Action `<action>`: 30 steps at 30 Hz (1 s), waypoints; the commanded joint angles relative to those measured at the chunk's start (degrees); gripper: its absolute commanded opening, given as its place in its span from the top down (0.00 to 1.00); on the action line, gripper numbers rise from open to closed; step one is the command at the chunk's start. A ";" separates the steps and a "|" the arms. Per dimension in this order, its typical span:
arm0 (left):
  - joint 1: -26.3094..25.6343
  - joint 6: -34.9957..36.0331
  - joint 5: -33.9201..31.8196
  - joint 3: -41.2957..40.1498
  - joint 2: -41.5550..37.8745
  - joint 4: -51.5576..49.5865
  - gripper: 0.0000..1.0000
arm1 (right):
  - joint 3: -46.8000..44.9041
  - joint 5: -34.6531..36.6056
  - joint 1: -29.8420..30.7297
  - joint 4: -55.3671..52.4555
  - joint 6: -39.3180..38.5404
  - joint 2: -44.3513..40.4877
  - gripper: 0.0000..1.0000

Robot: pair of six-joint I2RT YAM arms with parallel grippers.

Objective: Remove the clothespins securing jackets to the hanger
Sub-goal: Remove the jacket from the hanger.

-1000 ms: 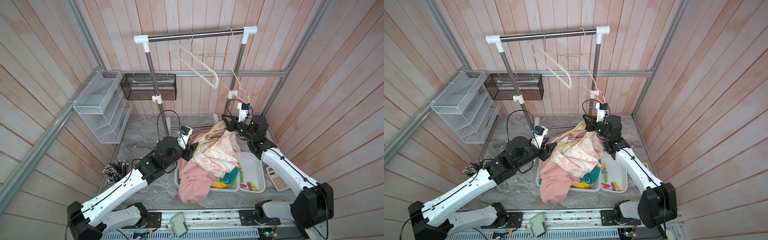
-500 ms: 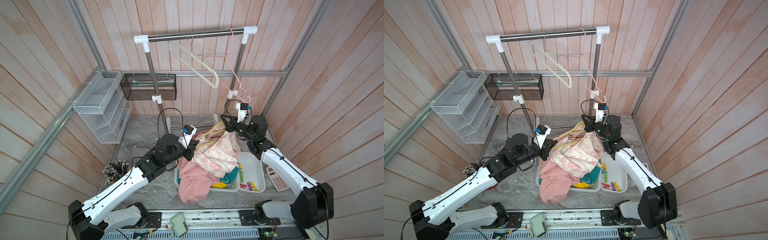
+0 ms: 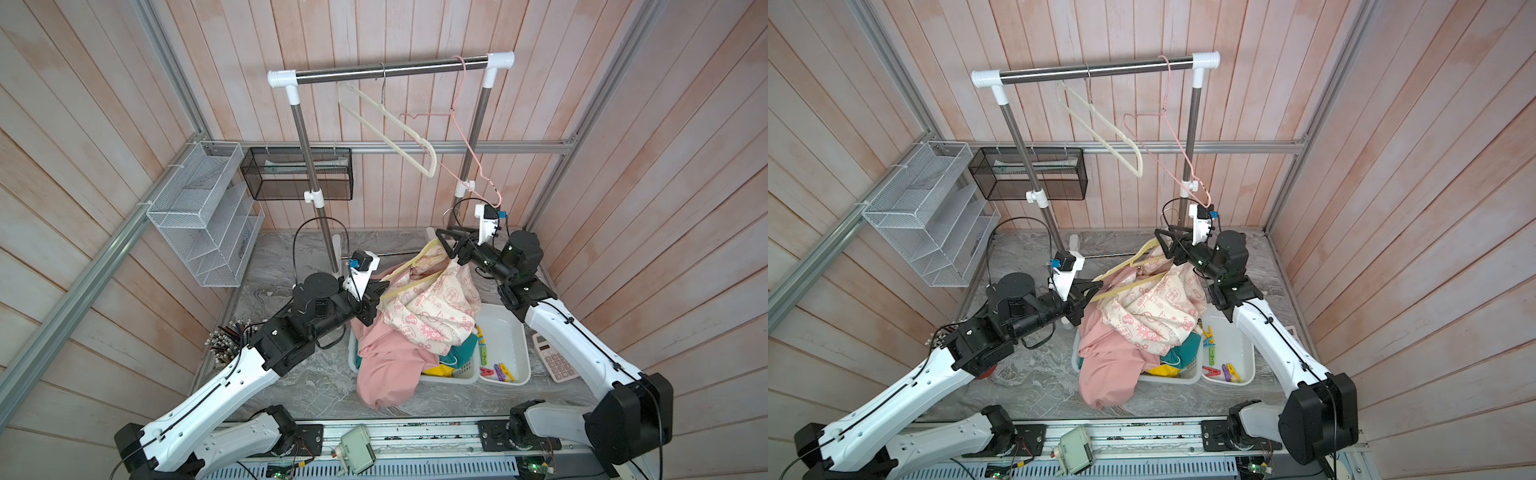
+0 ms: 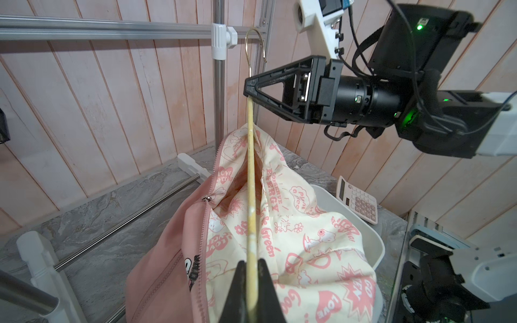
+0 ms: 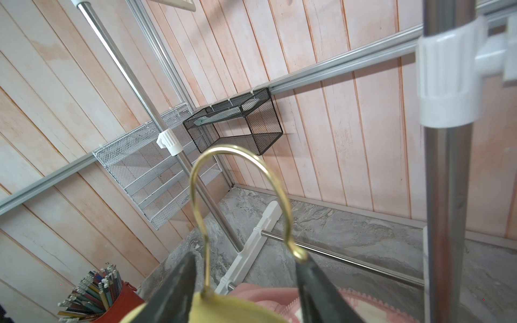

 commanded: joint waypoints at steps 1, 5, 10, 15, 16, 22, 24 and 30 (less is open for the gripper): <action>0.19 -1.63 -3.10 -0.30 -4.38 -1.11 1.00 | -3.23 -1.21 -0.52 2.09 -3.03 -4.08 0.27; 0.24 -2.93 -5.56 0.17 -8.64 -5.50 1.00 | -7.91 -2.20 -1.37 3.90 -5.23 -8.24 0.22; 0.24 -5.20 -8.92 2.79 -11.05 -11.92 1.00 | -14.15 -1.81 -2.88 8.11 -5.58 -13.26 0.18; 0.27 -9.27 -12.19 5.92 -13.03 -19.78 1.00 | -16.59 -3.65 -6.79 7.83 -5.30 -13.33 0.18; 0.24 -10.13 -13.56 6.64 -13.35 -21.67 1.00 | -16.97 -3.58 -7.56 7.59 -5.18 -13.17 0.18; 0.21 -15.06 -19.74 8.55 -14.01 -29.85 1.00 | -18.58 -4.11 -9.55 8.33 -4.07 -12.51 0.18; 0.23 -15.56 -21.75 8.47 -14.45 -30.09 1.00 | -18.79 -4.12 -9.60 8.25 -3.89 -12.37 0.18; 0.25 -13.76 -26.10 10.76 -13.86 -27.24 1.00 | -19.28 -3.86 -9.60 7.51 -3.80 -12.27 0.18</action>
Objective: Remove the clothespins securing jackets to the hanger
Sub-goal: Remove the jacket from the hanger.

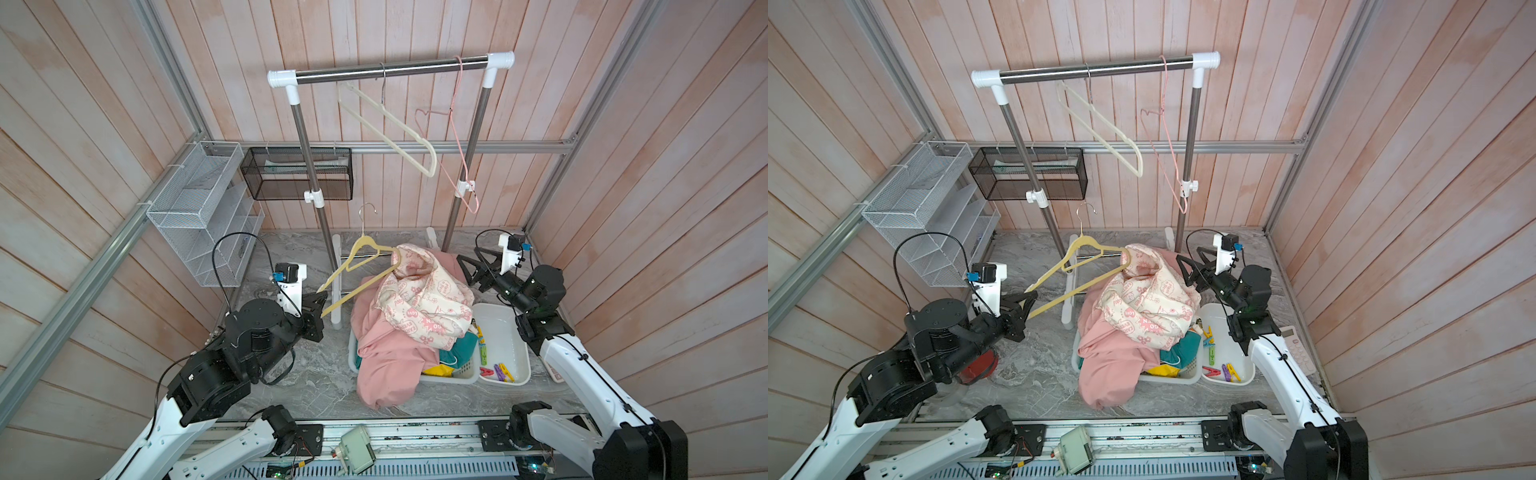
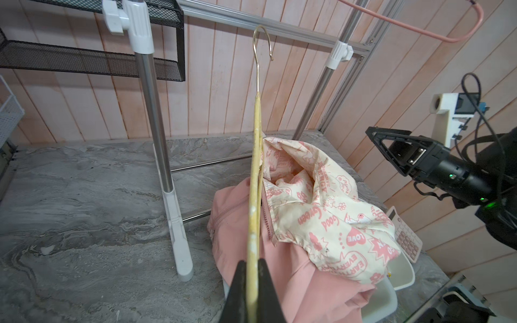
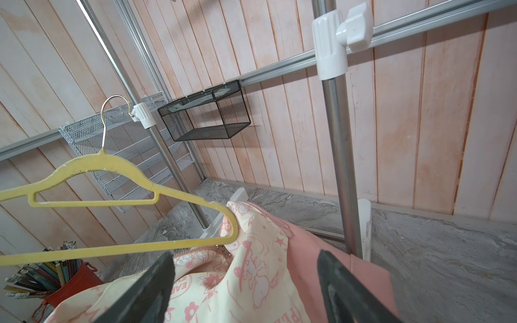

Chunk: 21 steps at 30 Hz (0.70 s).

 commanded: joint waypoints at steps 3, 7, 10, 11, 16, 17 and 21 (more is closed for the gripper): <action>0.26 2.38 -6.50 6.27 1.74 2.52 1.00 | -0.57 -0.46 -0.25 0.21 -0.10 0.12 0.18; 0.22 5.34 -7.75 10.07 3.03 4.95 1.00 | -1.46 0.17 -0.20 0.05 -0.31 0.02 0.18; 0.21 6.81 -8.34 12.16 3.46 6.34 1.00 | -1.77 0.69 -0.25 -0.67 -0.63 0.48 0.18; 0.20 7.17 -8.56 12.84 3.62 6.72 1.00 | -1.79 0.87 -0.25 -0.97 -0.72 0.67 0.19; 0.26 9.38 -10.31 15.40 3.71 9.31 1.00 | -3.00 1.11 -0.22 -1.21 -1.18 1.27 0.19; 0.19 10.16 -10.24 15.68 3.81 10.23 1.00 | -3.25 1.16 -0.20 -1.17 -1.17 1.30 0.19; 0.26 13.07 -10.89 16.37 5.38 13.93 1.00 | -3.87 1.41 -0.25 -1.02 -1.08 1.62 0.19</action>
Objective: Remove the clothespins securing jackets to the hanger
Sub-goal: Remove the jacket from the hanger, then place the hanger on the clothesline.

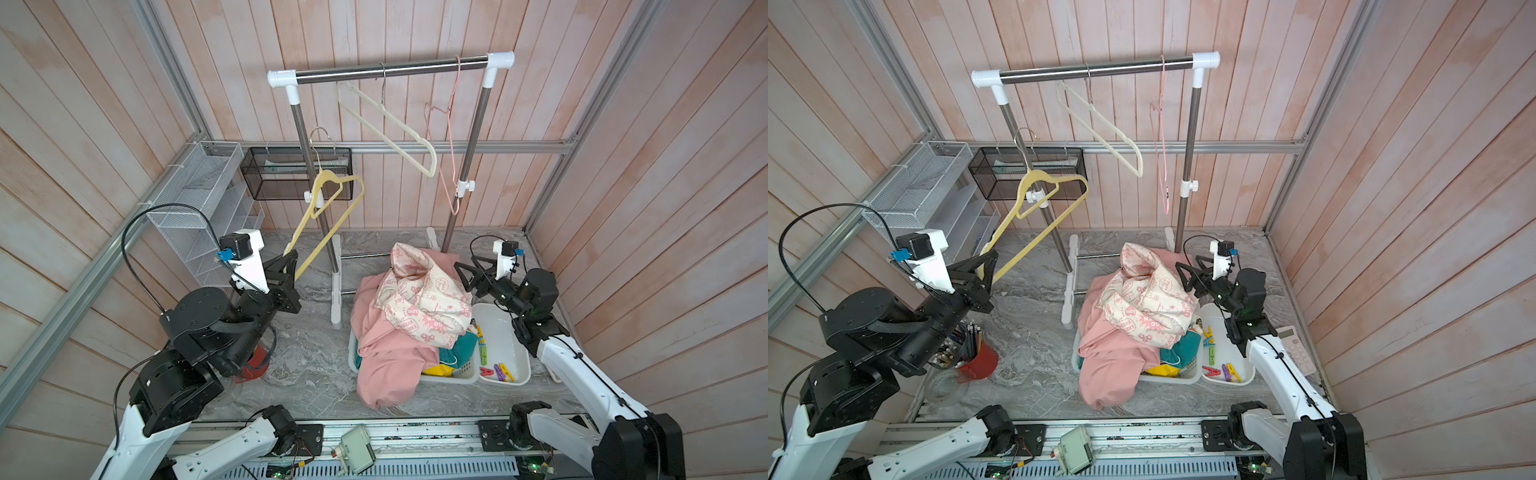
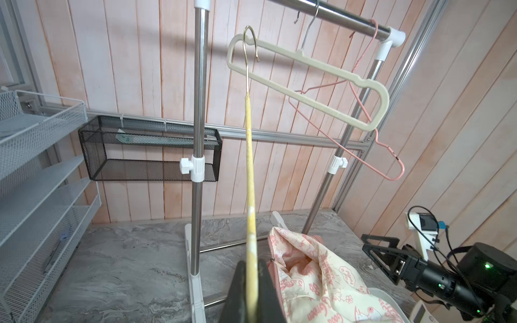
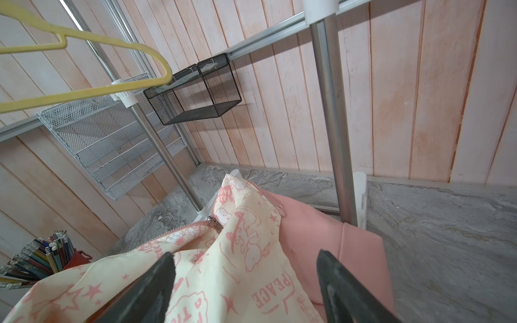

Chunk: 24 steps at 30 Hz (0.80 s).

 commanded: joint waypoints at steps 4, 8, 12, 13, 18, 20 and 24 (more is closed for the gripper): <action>0.10 7.74 -2.09 0.85 2.68 11.52 1.00 | -0.91 0.85 -0.25 -0.24 -0.69 0.27 0.19; 0.09 11.56 -5.97 0.61 4.27 16.50 1.00 | -1.11 1.05 -0.22 -0.41 -0.71 0.42 0.19; 0.10 14.43 -9.70 0.65 5.57 19.85 1.00 | -1.30 1.11 -0.22 -0.09 -0.47 0.74 0.19; 0.02 15.05 -10.38 0.58 5.94 20.82 1.00 | -1.35 1.16 -0.20 -0.07 -0.39 0.81 0.19; 0.05 18.96 -11.22 0.13 7.64 26.66 1.00 | -1.30 1.07 -0.22 -0.07 -0.34 1.01 0.19; 0.10 20.95 -10.35 0.19 8.46 29.20 1.00 | -1.21 1.01 -0.21 -0.08 -0.36 1.02 0.19; 0.06 24.92 -11.20 0.55 10.78 33.49 1.00 | -1.35 1.08 -0.19 -0.16 -0.52 1.18 0.19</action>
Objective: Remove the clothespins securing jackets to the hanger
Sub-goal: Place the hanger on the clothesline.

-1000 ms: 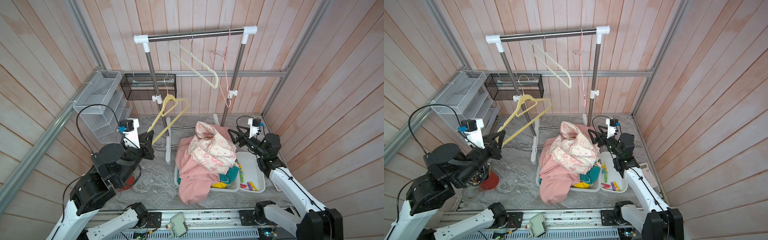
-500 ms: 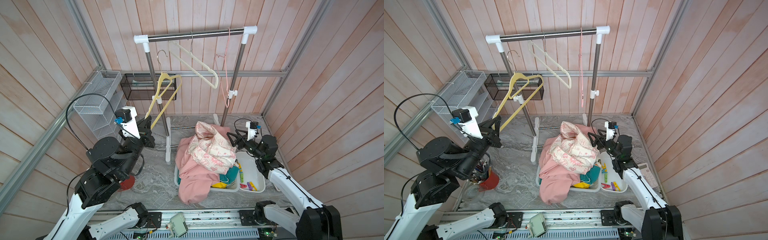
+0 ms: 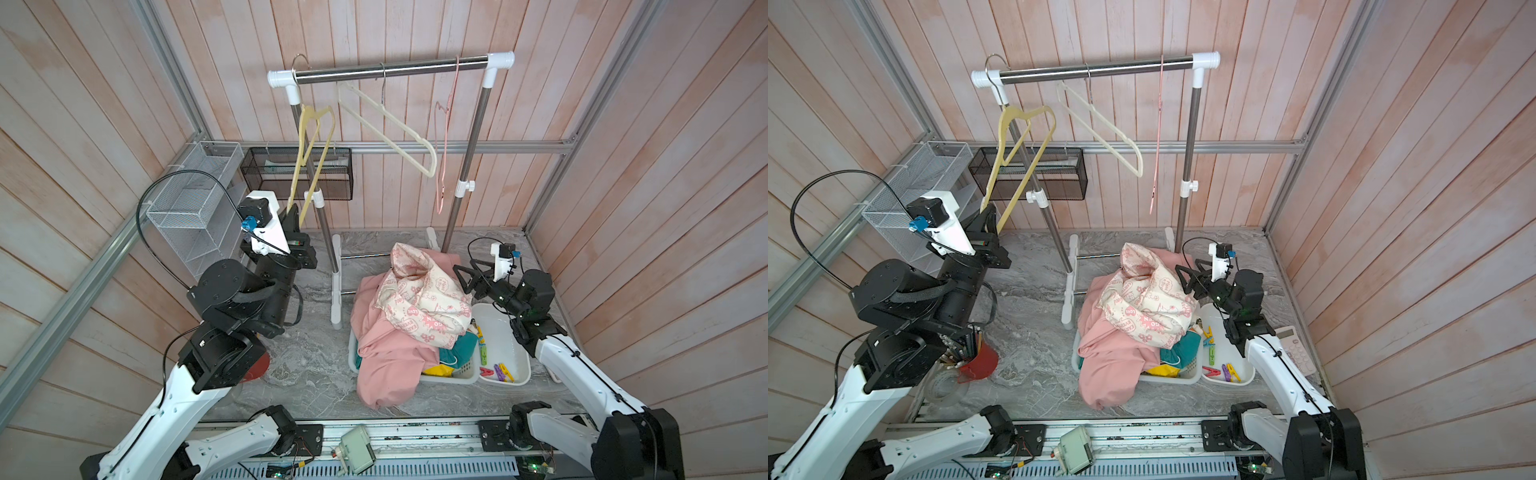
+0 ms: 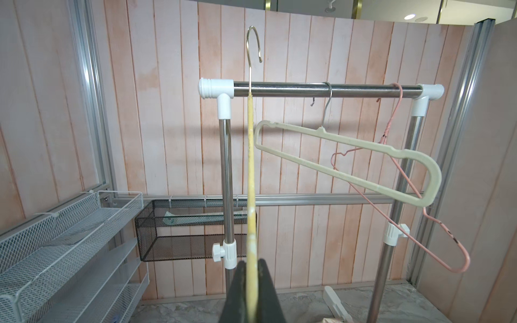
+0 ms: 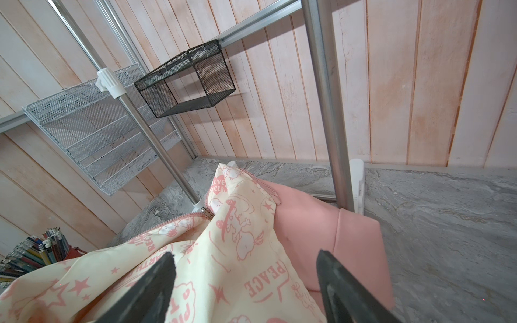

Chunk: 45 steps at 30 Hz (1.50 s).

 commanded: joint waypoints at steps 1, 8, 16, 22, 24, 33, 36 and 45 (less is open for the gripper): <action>0.19 5.39 -0.75 1.09 2.16 6.73 1.00 | -0.77 0.69 -0.18 -0.03 -0.76 0.22 0.19; 3.71 4.61 1.00 4.51 6.76 4.75 1.00 | -1.42 1.55 -0.25 -0.68 -1.75 -0.64 0.19; 10.22 -1.38 6.38 6.84 8.84 0.54 1.00 | -1.42 1.54 -0.38 -2.05 -2.61 -1.61 0.19; 11.22 -4.50 9.38 6.38 9.08 -4.16 1.00 | -1.25 1.37 -0.32 -1.97 -2.18 -1.61 0.19; 11.13 -6.08 10.48 4.90 8.42 -5.67 1.00 | -0.74 1.17 -0.32 -2.46 -2.50 -1.40 0.19; 11.08 -11.50 14.46 -0.71 4.36 -9.13 0.58 | 1.31 -0.64 -2.31 -1.64 -2.19 1.66 0.18; 10.27 -13.43 14.48 -0.35 3.43 -12.25 0.23 | 1.57 -2.15 -3.52 -0.73 -1.15 3.38 0.16; -2.95 -21.87 10.43 -12.54 -6.40 -16.29 0.08 | 0.48 -5.47 -5.21 3.78 1.45 8.09 0.11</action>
